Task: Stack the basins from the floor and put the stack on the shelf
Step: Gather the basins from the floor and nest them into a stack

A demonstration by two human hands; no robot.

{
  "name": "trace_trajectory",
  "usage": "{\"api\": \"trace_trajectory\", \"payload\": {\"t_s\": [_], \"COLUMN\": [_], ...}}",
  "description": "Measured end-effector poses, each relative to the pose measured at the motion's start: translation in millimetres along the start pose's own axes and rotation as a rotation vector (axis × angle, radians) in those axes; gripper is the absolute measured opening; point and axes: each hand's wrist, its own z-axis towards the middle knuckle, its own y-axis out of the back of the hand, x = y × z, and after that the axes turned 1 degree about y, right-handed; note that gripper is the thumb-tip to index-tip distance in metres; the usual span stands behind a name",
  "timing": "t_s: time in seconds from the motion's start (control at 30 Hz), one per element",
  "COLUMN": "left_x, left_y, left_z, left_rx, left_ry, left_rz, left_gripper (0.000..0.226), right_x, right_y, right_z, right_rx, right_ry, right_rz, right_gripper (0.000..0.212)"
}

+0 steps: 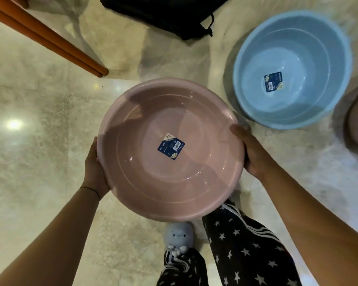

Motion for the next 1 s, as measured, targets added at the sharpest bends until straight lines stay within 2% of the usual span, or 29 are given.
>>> {"api": "trace_trajectory", "payload": {"t_s": [0.17,0.37,0.53,0.63,0.77,0.93,1.0], "left_x": [-27,-45,-65,-78,-92,-105,-111], "left_y": [-49,-135,-211,-256,-311,-380,-407], "left_z": [-25,-26,-29,-35,-30,-14,-9], "left_rx": [0.107,0.223,0.287,0.362,0.438,0.523,0.584], "left_ry": [-0.004,0.040,0.071,0.077,0.035,0.033,0.045], "left_rz": [0.156,0.395,0.581,0.674,0.761,0.908,0.962], "left_gripper": [0.049,0.049,0.048,0.046,0.046,0.049,0.049], "right_x": [20,23,41,59,66,68,68], "right_y": [27,66,87,92,99,99,97], "right_z": [-51,-100,-134,-150,-158,-145,-140], "right_rx": [-0.078,-0.246,-0.391,-0.446,-0.562,-0.632,-0.655], "right_ry": [-0.053,0.043,0.100,0.121,0.111,0.224,0.262], "right_rz": [0.153,0.418,0.546,0.565,0.614,0.753,0.811], "right_gripper": [0.043,0.032,0.040,0.035,0.032,0.042,0.037]}}
